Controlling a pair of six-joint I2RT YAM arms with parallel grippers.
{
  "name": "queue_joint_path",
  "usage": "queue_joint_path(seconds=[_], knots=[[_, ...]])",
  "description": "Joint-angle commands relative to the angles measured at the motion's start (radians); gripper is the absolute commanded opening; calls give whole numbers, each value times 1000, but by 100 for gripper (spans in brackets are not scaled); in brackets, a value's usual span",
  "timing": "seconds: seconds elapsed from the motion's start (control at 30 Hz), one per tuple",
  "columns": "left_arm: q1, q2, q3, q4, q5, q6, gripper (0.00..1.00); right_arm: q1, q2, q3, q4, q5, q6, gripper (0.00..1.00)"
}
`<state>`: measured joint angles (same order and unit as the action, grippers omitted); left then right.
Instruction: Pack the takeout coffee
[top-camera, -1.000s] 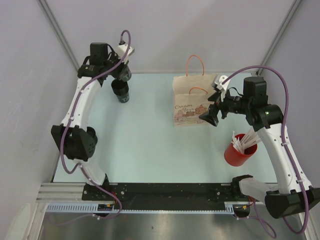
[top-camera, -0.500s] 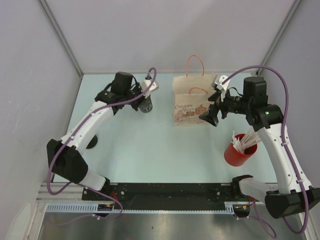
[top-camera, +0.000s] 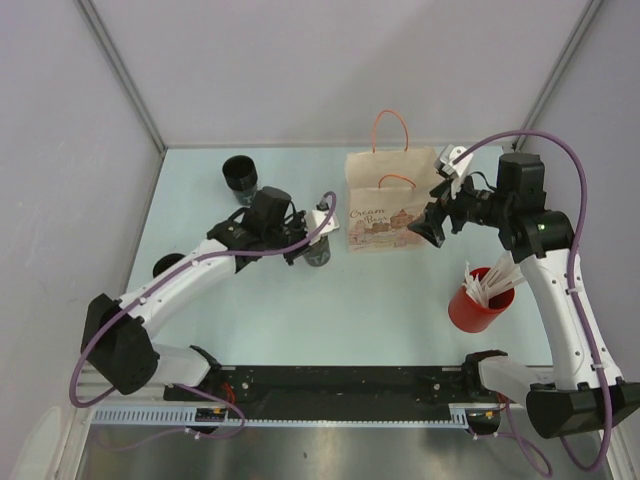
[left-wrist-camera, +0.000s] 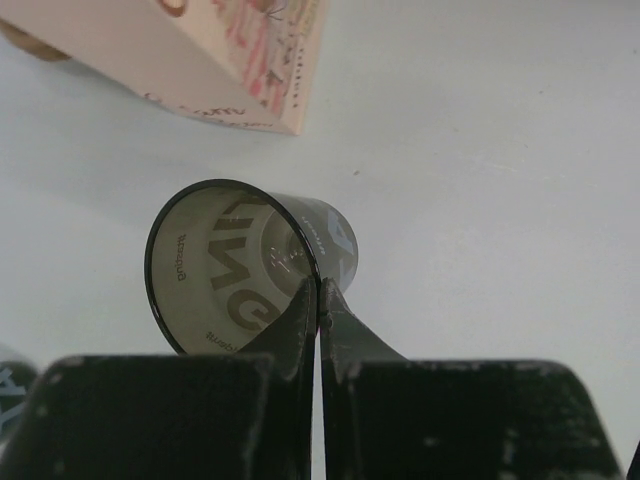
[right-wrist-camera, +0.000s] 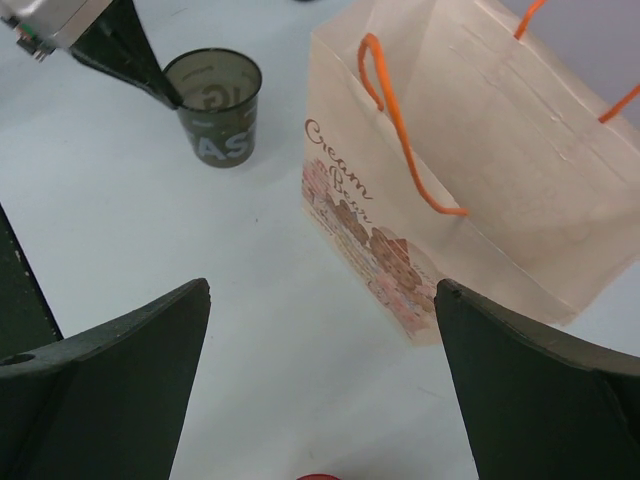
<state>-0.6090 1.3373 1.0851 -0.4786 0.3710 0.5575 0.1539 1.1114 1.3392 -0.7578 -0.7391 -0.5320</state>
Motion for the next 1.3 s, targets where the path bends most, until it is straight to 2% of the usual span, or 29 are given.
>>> queue_joint_path(seconds=[0.0, 0.17, 0.37, 0.87, 1.03, 1.07, 1.23, 1.27], knots=[[-82, -9, -30, 69, 16, 11, 0, -46, -38, 3, 34, 14, 6, 100], [-173, 22, -53, 77, -23, 41, 0, -94, -47, 3, 37, -5, 17, 100], [-233, 49, -80, 100, -66, 50, 0, -128, -58, 3, 37, -11, 18, 100], [-287, 50, -148, 107, -107, 53, 0, -137, -56, 3, 29, -26, 12, 100], [-287, 40, -157, 92, -99, 65, 11, -139, -55, 3, 29, -29, 10, 100], [-287, 37, -156, 87, -98, 68, 18, -140, -53, 3, 28, -29, 10, 100], [-287, 30, -130, 69, -98, 85, 35, -142, -48, 2, 28, -29, 10, 100], [-287, 28, -125, 57, -98, 87, 41, -142, -48, 3, 28, -31, 10, 100]])
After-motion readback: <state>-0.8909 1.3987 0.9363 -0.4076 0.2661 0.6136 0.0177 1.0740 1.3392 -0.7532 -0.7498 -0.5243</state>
